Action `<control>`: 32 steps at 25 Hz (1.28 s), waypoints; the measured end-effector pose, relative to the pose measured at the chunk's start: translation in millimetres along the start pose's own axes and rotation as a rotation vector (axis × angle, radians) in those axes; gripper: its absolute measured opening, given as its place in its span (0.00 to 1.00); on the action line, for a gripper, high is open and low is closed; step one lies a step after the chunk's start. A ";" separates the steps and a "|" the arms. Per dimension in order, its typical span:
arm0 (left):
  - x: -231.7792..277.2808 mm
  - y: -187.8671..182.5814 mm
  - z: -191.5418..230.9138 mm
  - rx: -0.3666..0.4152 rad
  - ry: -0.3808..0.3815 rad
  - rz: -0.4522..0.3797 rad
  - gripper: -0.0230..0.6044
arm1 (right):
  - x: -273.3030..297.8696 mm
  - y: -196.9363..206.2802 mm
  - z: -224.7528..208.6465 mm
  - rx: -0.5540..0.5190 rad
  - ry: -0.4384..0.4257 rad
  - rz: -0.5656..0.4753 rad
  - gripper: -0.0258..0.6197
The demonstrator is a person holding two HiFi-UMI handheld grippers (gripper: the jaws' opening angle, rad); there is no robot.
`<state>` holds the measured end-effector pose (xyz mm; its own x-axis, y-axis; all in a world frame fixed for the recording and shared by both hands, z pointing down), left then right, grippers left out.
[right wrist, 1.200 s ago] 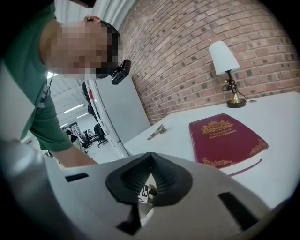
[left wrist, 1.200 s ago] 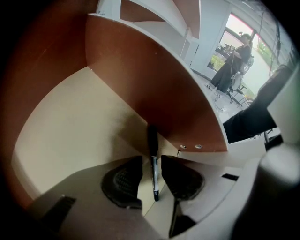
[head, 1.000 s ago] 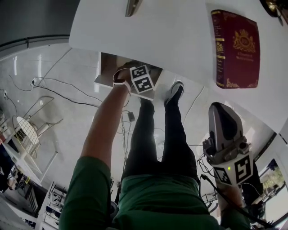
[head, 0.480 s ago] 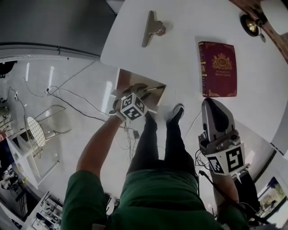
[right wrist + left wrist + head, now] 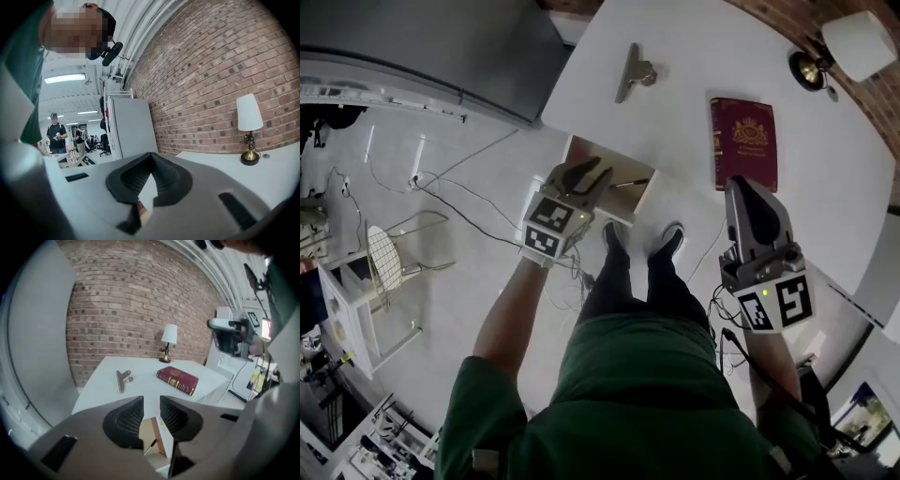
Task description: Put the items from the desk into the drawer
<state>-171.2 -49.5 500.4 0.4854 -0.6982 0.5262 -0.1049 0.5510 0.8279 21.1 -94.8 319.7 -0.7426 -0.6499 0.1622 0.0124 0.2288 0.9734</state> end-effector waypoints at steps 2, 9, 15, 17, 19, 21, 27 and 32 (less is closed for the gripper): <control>-20.4 -24.3 -8.6 -0.046 -0.001 -0.063 0.20 | -4.9 -10.4 4.4 -0.008 -0.009 -0.012 0.04; -72.5 -95.3 -34.1 -0.166 0.012 -0.296 0.19 | -17.3 -41.8 13.5 -0.028 -0.026 -0.057 0.04; -111.6 -167.2 -57.5 -0.301 0.108 -0.520 0.18 | -21.1 -66.9 18.9 -0.047 -0.038 -0.101 0.04; -123.1 -188.7 -63.9 -0.338 0.148 -0.581 0.18 | -22.3 -74.9 20.6 -0.051 -0.043 -0.119 0.04; -133.8 -208.1 -69.3 -0.347 0.179 -0.641 0.17 | -23.0 -83.9 23.0 -0.057 -0.050 -0.137 0.04; -142.3 -224.8 -75.8 -0.337 0.200 -0.685 0.17 | -23.3 -91.2 24.9 -0.058 -0.058 -0.151 0.04; -159.4 -259.1 -91.6 -0.319 0.255 -0.772 0.16 | -21.7 -106.3 33.1 -0.062 -0.088 -0.185 0.04; -168.6 -272.5 -95.9 -0.325 0.280 -0.802 0.16 | -19.5 -116.4 38.6 -0.076 -0.101 -0.198 0.04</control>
<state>-141.1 -38.0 167.5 0.5049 -0.8143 -0.2863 0.5847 0.0787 0.8074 8.3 -80.8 196.9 -0.7989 -0.5997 -0.0464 -0.0928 0.0468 0.9946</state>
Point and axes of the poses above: the fingertips, and each gripper's own axes: x forward along the fingers, z to its left, y out of its underside, the point moved 2 cm from there along -x, backward along the fingers, and after that the axes turned 6 degrees about y, right-handed, at the moved point
